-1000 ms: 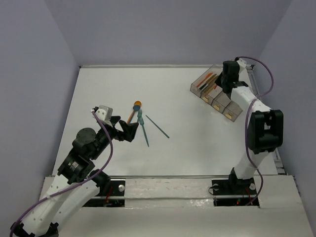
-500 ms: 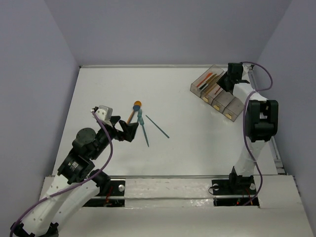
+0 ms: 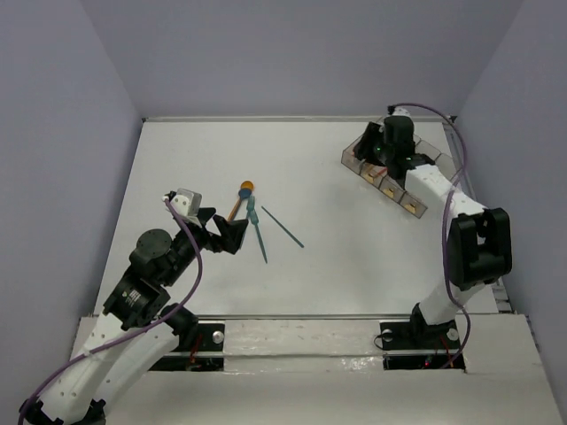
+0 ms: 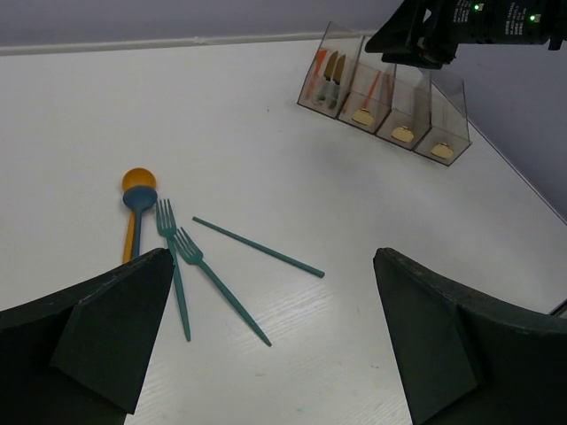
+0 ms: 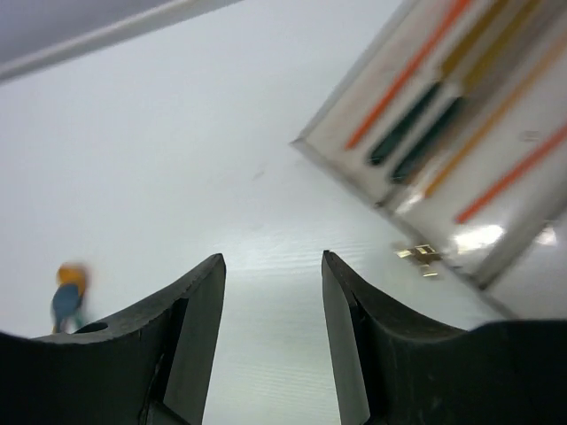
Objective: Sort the eating utensils into containers
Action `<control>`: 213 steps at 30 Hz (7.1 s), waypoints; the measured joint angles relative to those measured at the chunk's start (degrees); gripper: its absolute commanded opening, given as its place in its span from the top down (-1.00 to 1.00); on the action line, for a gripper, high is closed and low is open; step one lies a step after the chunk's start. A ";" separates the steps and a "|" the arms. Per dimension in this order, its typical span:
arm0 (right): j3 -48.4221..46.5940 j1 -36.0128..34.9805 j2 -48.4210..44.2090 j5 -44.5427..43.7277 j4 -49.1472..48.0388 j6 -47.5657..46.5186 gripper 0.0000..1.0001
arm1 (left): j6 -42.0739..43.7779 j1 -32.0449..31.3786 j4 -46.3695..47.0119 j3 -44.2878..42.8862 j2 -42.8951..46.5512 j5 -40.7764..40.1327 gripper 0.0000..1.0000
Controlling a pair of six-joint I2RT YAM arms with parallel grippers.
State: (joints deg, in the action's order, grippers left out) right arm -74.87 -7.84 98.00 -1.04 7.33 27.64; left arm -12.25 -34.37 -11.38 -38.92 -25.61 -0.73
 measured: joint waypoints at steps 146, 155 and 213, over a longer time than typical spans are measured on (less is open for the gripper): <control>-10.05 -48.81 19.71 -17.40 19.61 -4.66 1.00 | -2.99 10.10 0.94 0.02 13.25 -9.62 -0.98; 6.95 -23.32 -7.10 -18.03 10.69 -3.26 1.00 | -2.82 10.10 1.29 0.02 13.11 -8.50 -0.98; -29.35 -54.62 30.75 -13.79 2.29 -0.44 0.23 | -2.62 12.74 2.25 0.02 13.22 -9.33 -0.98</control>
State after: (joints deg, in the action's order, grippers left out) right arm -104.22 -62.46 128.75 -14.83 9.63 27.20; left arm -14.87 -21.63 -9.13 -38.89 -12.38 -10.07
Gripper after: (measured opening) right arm 0.439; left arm 0.992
